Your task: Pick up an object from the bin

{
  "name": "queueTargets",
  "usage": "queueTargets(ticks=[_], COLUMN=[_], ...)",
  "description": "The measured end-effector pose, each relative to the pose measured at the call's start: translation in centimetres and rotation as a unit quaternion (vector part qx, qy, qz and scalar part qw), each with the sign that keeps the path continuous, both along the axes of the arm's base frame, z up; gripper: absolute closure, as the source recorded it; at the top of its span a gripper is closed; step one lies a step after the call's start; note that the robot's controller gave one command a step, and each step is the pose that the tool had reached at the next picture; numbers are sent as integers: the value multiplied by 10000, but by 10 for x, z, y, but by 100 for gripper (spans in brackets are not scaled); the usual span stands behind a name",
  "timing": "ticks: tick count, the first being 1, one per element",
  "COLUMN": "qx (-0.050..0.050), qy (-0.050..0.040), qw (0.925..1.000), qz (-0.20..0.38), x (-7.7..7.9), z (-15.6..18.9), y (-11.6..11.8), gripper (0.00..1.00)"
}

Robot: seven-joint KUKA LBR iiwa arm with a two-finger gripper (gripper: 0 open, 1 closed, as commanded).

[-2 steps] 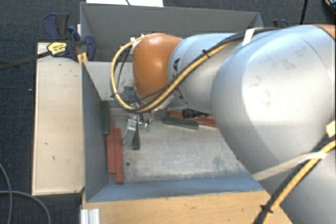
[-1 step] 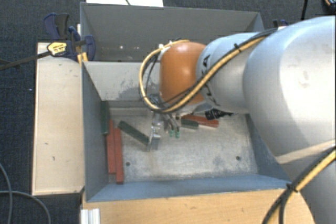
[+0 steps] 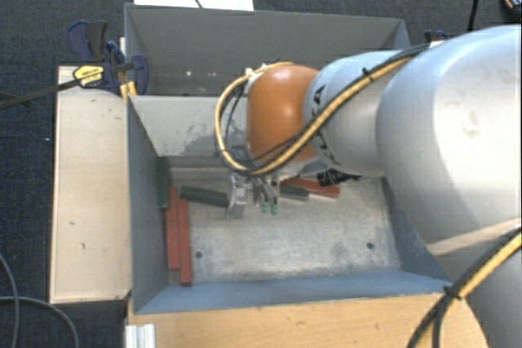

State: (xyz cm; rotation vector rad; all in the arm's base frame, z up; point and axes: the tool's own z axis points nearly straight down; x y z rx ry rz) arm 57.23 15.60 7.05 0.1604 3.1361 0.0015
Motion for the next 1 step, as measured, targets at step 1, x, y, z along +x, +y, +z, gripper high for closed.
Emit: queueTargets(ticks=[1], qx=[0], qy=[-39], qw=[9839], qz=[1786], x=[0], z=[130], y=[5], gripper=[100])
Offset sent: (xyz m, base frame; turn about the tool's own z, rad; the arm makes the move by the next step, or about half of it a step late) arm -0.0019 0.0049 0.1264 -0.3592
